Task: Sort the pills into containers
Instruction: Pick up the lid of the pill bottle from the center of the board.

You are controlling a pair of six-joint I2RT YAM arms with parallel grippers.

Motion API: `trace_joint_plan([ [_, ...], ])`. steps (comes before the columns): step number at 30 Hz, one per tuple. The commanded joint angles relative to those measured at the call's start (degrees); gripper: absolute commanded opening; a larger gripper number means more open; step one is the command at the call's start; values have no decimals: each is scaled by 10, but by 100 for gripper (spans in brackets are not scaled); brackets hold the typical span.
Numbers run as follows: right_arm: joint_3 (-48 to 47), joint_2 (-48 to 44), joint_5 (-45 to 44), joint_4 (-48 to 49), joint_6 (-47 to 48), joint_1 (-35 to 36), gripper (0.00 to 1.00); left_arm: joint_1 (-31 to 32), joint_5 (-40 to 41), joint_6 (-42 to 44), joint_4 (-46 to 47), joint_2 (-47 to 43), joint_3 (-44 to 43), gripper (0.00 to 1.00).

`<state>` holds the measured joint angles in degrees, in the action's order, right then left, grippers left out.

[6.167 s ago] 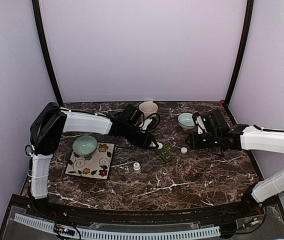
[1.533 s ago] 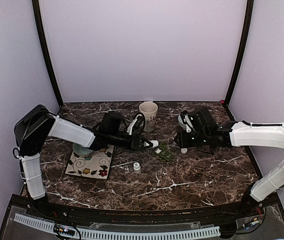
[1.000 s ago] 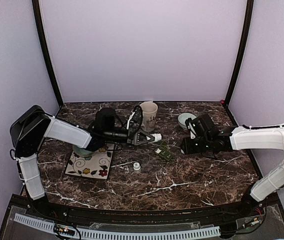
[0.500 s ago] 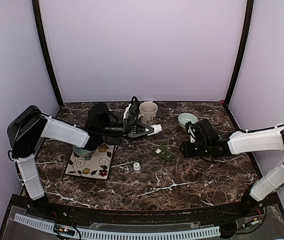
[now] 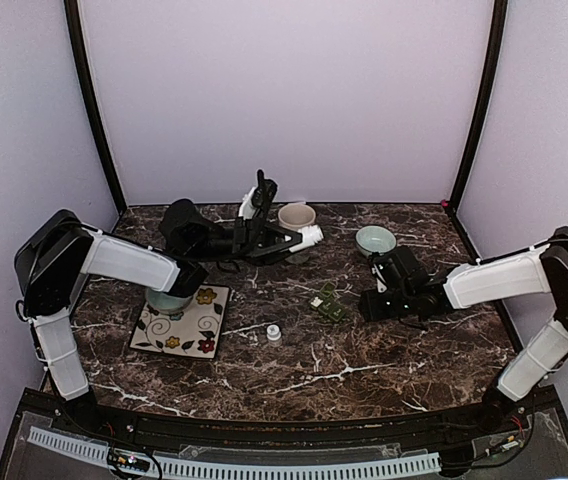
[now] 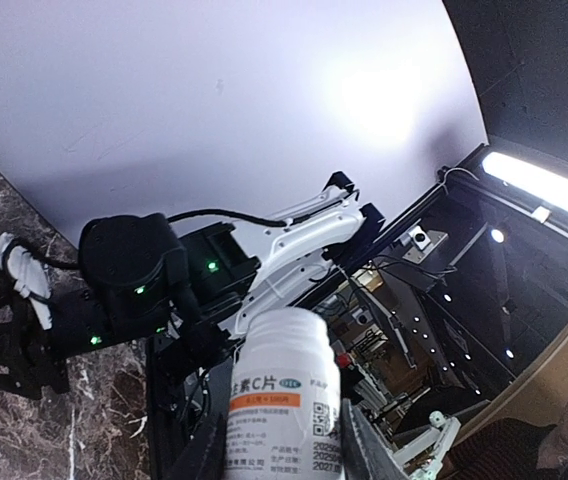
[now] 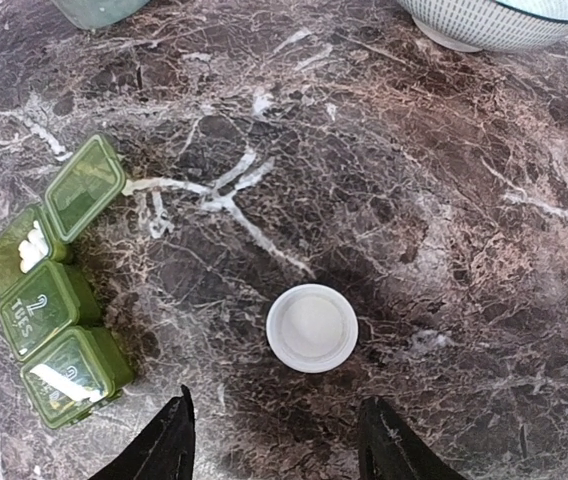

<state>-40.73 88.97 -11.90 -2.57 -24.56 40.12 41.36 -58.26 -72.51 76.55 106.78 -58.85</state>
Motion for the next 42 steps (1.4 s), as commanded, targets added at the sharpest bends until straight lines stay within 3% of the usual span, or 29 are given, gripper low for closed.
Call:
trace_joint_plan([
  [1,-15,15,-10,22,4,-4,56,-2,-14,-82,103,-15,-36,0],
  [13,-29,55,-12,37,11,-12,56,-2,13,-199,228,5,-68,0],
  [28,-43,80,1,48,14,-27,54,0,13,-221,231,1,-103,0],
  [33,-47,91,11,46,16,-31,46,0,11,-218,226,3,-107,0],
  [38,-50,96,25,38,27,-33,27,0,10,-216,226,7,-105,0],
  [42,-55,95,29,23,37,-35,23,0,8,-215,230,8,-97,0],
])
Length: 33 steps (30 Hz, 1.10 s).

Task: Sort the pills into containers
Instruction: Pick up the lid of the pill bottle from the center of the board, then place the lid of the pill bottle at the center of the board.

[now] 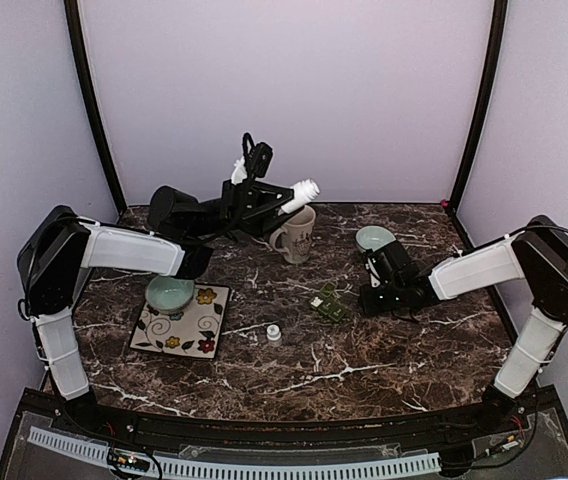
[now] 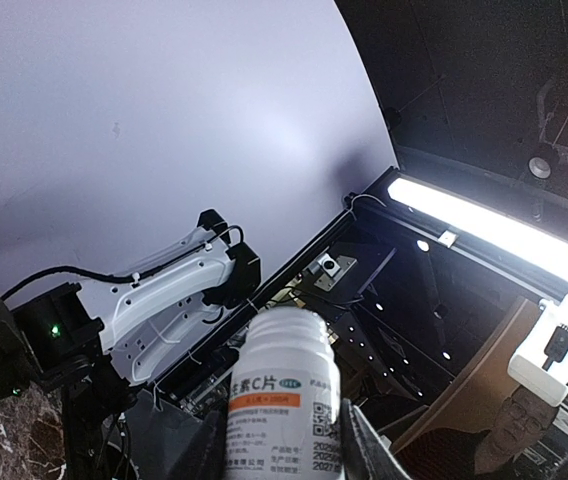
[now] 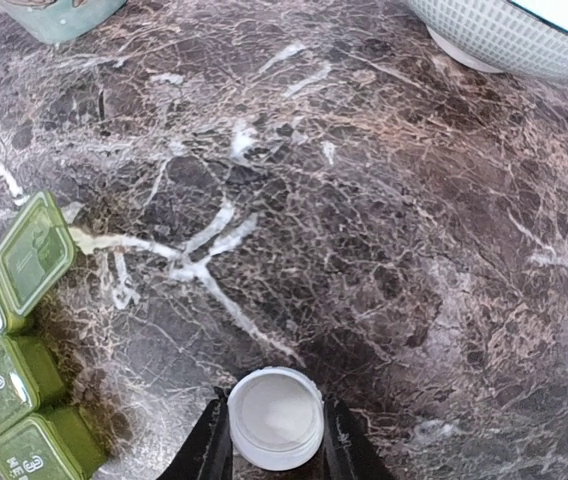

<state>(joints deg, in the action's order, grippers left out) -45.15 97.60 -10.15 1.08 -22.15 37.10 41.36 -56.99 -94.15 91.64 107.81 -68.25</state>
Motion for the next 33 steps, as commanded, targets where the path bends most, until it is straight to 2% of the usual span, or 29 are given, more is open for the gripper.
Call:
trace_joint_plan([
  [1,-11,5,12,-17,16,-5,23,0,-6,2,80,-2,0,0],
  [9,-16,-46,32,-58,36,-5,23,0,-13,13,80,-10,24,0],
  [14,-42,-59,58,-126,76,-6,23,0,-19,18,80,-12,38,0],
  [18,-56,-80,110,-164,131,-4,23,0,-24,22,80,-14,54,0],
  [23,-49,-112,154,-162,158,-3,24,0,-27,26,79,-26,70,0],
  [33,-94,-77,159,-184,177,37,25,0,-26,45,61,-54,94,0],
])
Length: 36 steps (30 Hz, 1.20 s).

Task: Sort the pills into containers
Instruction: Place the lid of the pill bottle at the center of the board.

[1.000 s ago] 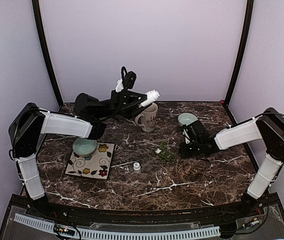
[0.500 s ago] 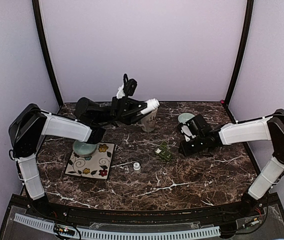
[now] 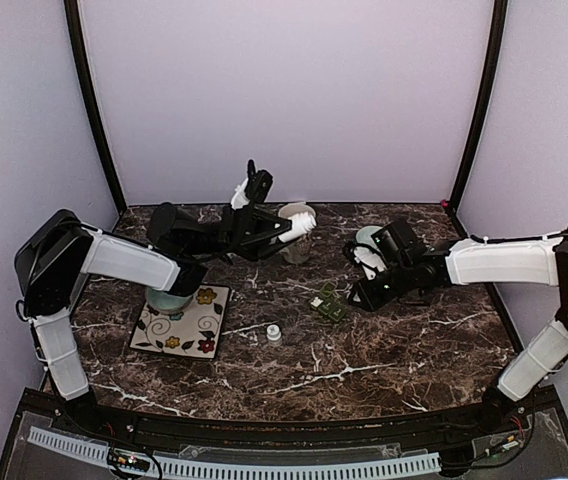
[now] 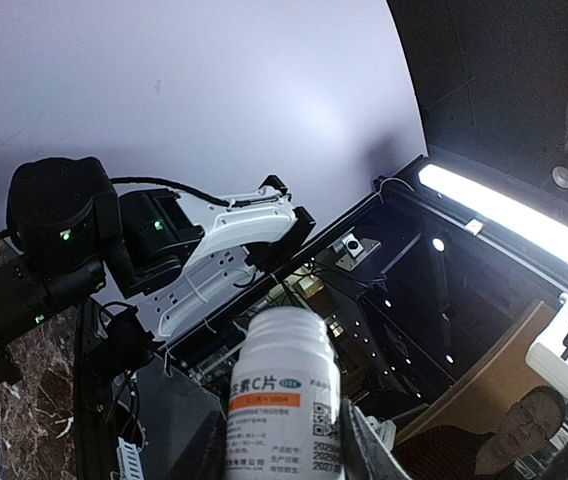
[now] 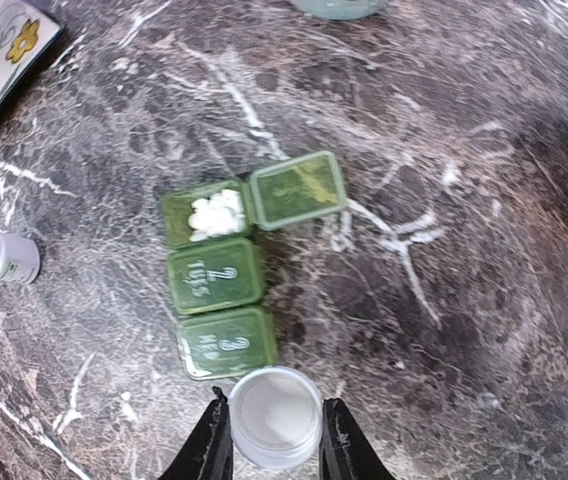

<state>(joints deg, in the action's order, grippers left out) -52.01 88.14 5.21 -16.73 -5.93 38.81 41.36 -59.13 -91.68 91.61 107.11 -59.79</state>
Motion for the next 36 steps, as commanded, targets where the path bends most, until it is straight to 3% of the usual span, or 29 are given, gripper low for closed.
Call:
trace_joint_plan([
  [1,-30,23,4,-6,16,25,25,0,-4,23,59,-50,12,0],
  [21,-35,42,9,-69,66,103,26,0,-5,51,17,-87,34,0],
  [36,-29,92,-15,-49,55,166,29,0,-8,50,17,-99,43,0],
])
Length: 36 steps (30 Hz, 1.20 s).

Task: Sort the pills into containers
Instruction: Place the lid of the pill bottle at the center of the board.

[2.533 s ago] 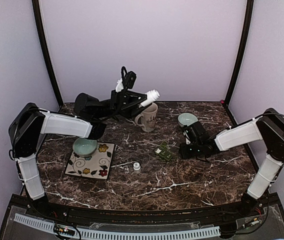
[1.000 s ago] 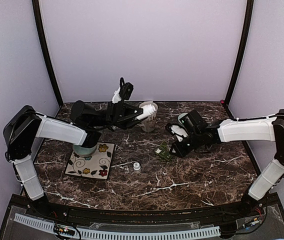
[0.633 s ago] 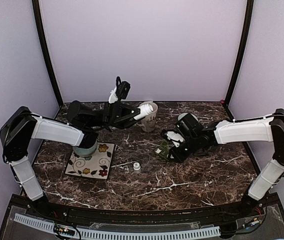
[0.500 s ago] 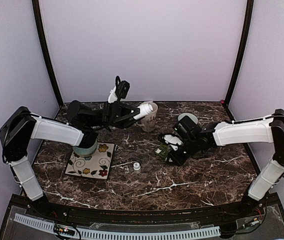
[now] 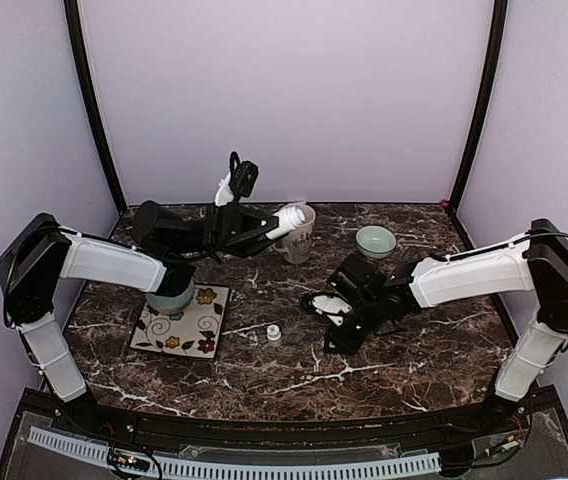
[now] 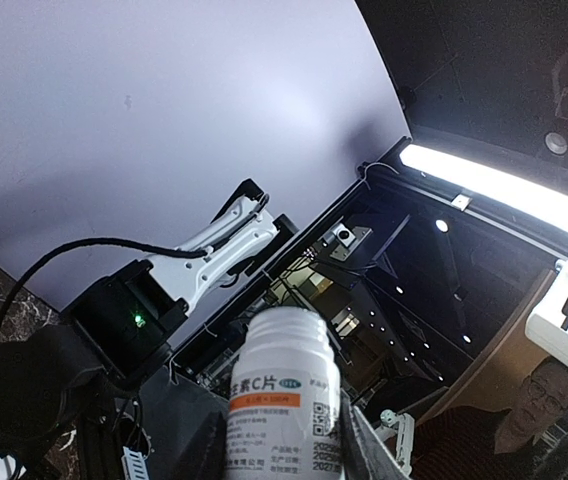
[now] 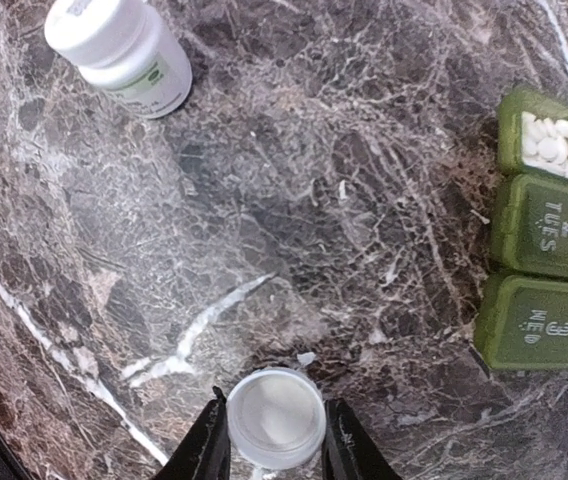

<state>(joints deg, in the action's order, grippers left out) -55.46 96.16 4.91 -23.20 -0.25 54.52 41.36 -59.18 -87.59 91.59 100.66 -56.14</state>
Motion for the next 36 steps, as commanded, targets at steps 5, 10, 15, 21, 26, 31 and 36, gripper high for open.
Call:
trace_joint_plan([
  [5,18,21,-18,36,-4,12,31,0,-7,11,14,-39,10,0],
  [10,30,24,-20,56,-7,12,36,0,-7,10,13,-39,10,0],
  [15,37,20,-22,70,-14,13,39,0,-8,11,7,-40,8,0],
  [21,52,-3,-28,83,-28,13,44,0,-10,12,2,-40,5,0],
  [26,78,-39,-34,102,-44,13,49,0,-10,17,-4,-41,4,0],
  [31,130,-86,-40,146,-67,14,50,0,-10,20,-12,-40,2,0],
  [36,195,-117,-37,242,-97,18,51,0,-11,24,-23,-39,-2,0],
])
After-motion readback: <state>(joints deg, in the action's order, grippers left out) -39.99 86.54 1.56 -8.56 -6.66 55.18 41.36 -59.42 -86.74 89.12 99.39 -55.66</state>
